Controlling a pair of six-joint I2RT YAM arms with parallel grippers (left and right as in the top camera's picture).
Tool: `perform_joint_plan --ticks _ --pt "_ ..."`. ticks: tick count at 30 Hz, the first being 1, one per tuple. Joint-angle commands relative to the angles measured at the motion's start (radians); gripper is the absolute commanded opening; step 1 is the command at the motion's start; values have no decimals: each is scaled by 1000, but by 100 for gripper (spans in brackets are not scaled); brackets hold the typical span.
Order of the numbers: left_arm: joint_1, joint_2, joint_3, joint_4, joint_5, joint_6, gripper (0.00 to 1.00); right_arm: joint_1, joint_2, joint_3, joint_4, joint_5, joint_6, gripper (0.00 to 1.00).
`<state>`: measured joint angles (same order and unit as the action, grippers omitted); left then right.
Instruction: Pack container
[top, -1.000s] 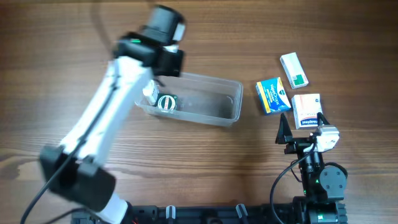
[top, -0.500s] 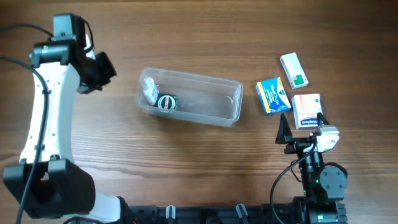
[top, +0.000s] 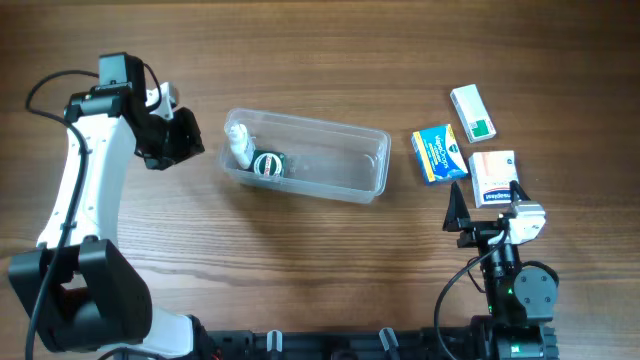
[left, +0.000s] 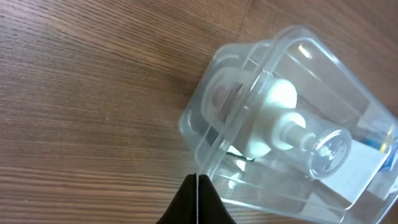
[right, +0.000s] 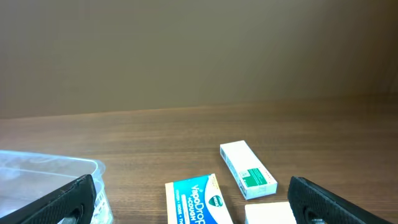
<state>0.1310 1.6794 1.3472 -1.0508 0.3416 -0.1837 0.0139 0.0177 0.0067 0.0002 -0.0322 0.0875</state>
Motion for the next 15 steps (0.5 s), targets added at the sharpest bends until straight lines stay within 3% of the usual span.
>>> perform_joint_plan --ticks 1,15 --pt "2 19 -8 5 -48 50 4 -6 -1 -2 5 6 -6 100" --pt "-30 93 -8 132 -43 50 4 -6 -1 -2 5 6 -7 100"
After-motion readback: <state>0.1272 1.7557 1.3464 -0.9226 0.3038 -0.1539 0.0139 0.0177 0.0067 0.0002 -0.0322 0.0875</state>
